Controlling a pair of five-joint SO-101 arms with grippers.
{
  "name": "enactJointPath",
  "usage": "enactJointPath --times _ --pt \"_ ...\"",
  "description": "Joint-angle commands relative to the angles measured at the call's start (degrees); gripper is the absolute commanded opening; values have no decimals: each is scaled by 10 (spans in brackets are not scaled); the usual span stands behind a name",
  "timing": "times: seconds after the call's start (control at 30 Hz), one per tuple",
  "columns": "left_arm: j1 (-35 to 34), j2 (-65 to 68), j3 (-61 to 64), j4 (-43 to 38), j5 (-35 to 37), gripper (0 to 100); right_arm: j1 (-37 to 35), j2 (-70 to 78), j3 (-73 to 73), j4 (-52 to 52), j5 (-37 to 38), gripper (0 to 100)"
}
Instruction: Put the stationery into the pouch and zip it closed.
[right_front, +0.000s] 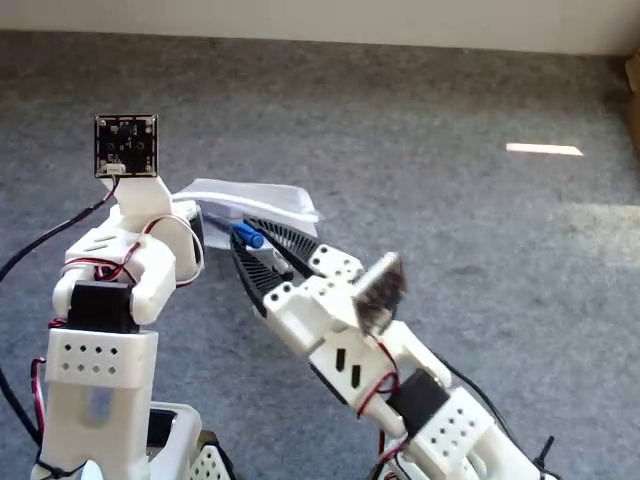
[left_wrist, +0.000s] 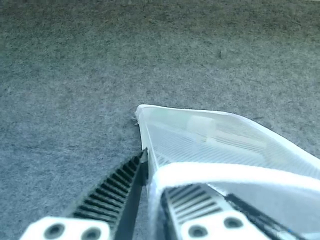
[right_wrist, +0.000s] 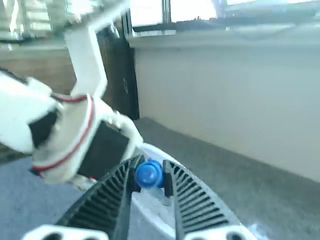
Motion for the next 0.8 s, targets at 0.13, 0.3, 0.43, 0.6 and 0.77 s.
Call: enactJointPath --times 0.13,0.3,0.43,0.6,0.77 --pt "-7 -18 -7 -15 -4 10 8 -73 13 -7 -76 4" --pt "-19 -19 -7 -14 -2 10 9 -1 13 -9 -78 4" --pt "-19 -21 2 -18 -2 10 9 59 17 -65 -76 4" --pt "-19 -21 4 -18 -2 10 10 111 16 -102 -76 156" --pt "-19 -21 4 -18 -2 10 37 105 14 -100 -77 259"
